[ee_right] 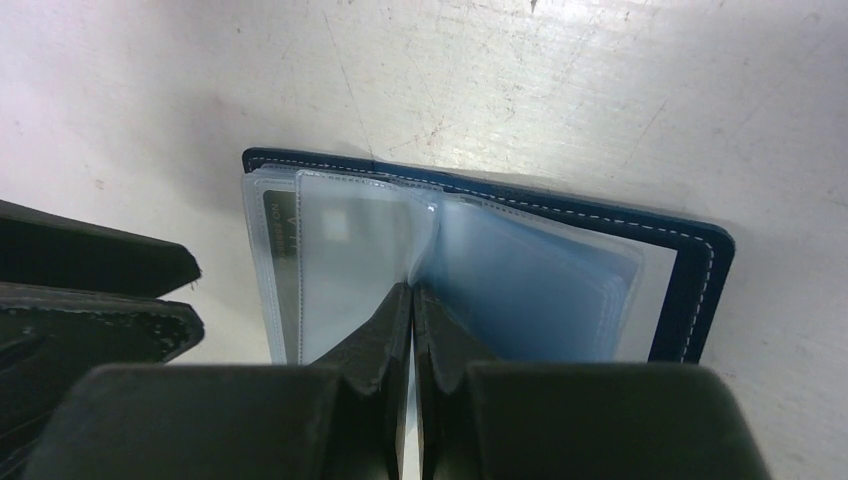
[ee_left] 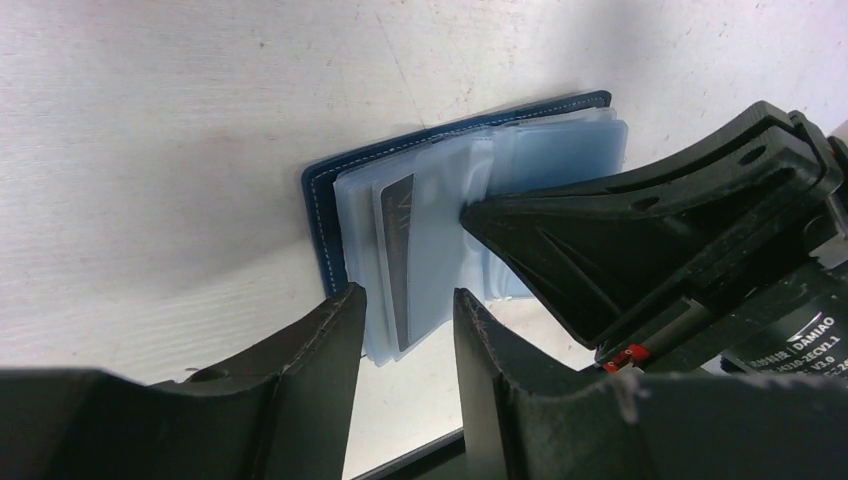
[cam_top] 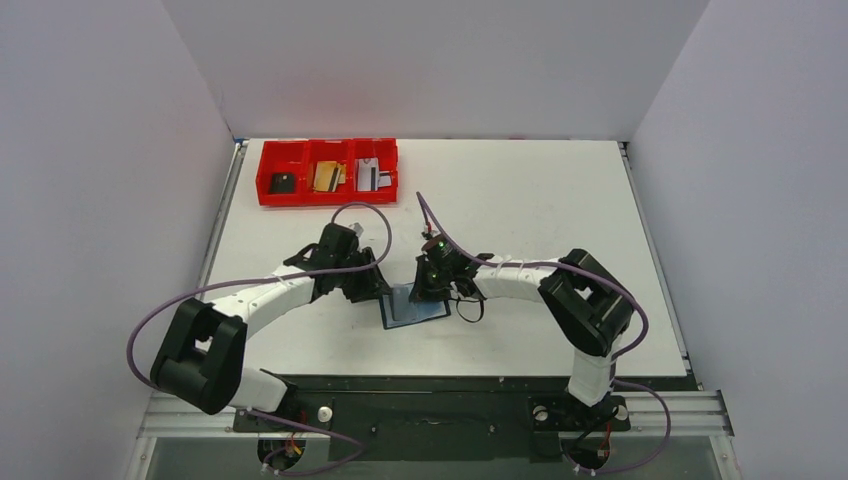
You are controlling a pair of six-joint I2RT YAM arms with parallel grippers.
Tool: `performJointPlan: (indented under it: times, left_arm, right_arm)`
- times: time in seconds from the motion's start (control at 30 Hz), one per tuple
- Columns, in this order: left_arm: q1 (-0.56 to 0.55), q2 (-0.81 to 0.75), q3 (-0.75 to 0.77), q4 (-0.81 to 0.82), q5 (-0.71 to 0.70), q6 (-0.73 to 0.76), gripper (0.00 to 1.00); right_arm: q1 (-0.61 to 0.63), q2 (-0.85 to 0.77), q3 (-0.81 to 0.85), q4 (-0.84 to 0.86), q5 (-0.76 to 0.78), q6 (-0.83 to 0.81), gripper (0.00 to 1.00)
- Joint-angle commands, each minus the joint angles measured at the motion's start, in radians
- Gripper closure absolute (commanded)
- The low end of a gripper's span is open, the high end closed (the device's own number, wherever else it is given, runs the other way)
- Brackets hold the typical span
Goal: Take the credit cards out of the card holder
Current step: Remove the credit card from the card holder.
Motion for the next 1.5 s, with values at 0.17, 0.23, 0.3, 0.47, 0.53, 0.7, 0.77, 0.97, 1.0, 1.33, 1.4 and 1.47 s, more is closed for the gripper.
performJointPlan:
  times: [0.17,0.23,0.3,0.47,0.53,0.7,0.77,0.97,1.0,1.33,1.4,1.47]
  left_arm:
    - [-0.028,0.047,0.030,0.093,0.051,-0.023,0.67]
    - [-0.030,0.063,0.032,0.105,0.053,-0.016,0.67]
    - [-0.030,0.080,0.029,0.125,0.055,-0.012,0.67]
    - [-0.031,0.135,0.026,0.177,0.083,0.009,0.67]
    - [-0.031,0.150,0.030,0.177,0.083,0.017,0.68]
    - [-0.035,0.178,0.041,0.161,0.071,0.035,0.68]
    - [-0.038,0.191,0.042,0.161,0.073,0.038,0.68]
    - [-0.051,0.222,0.043,0.172,0.081,0.027,0.68]
    - [-0.053,0.222,0.039,0.180,0.083,0.025,0.68]
    - [-0.059,0.211,0.052,0.168,0.074,0.006,1.00]
    - [-0.059,0.200,0.057,0.152,0.063,0.007,1.00]
    - [-0.059,0.190,0.067,0.130,0.048,0.011,1.00]
  right_arm:
    - [-0.037,0.053,-0.078,0.042,-0.042,0.000,1.00]
    - [-0.042,0.055,-0.084,0.054,-0.053,0.005,1.00]
    - [-0.046,0.057,-0.090,0.063,-0.061,0.007,1.00]
    - [-0.056,0.062,-0.101,0.076,-0.070,0.011,1.00]
    - [-0.058,0.063,-0.105,0.079,-0.072,0.012,1.00]
    - [-0.066,0.063,-0.112,0.084,-0.082,0.015,1.00]
    - [-0.070,0.067,-0.114,0.098,-0.095,0.020,1.00]
    - [-0.087,0.088,-0.125,0.141,-0.128,0.037,1.00]
    - [-0.089,0.090,-0.127,0.144,-0.130,0.037,1.00]
    - [-0.094,0.067,-0.108,0.136,-0.139,0.034,0.96]
    - [-0.095,0.052,-0.086,0.114,-0.140,0.027,0.89]
    - [-0.095,0.024,-0.067,0.099,-0.140,0.022,0.82]
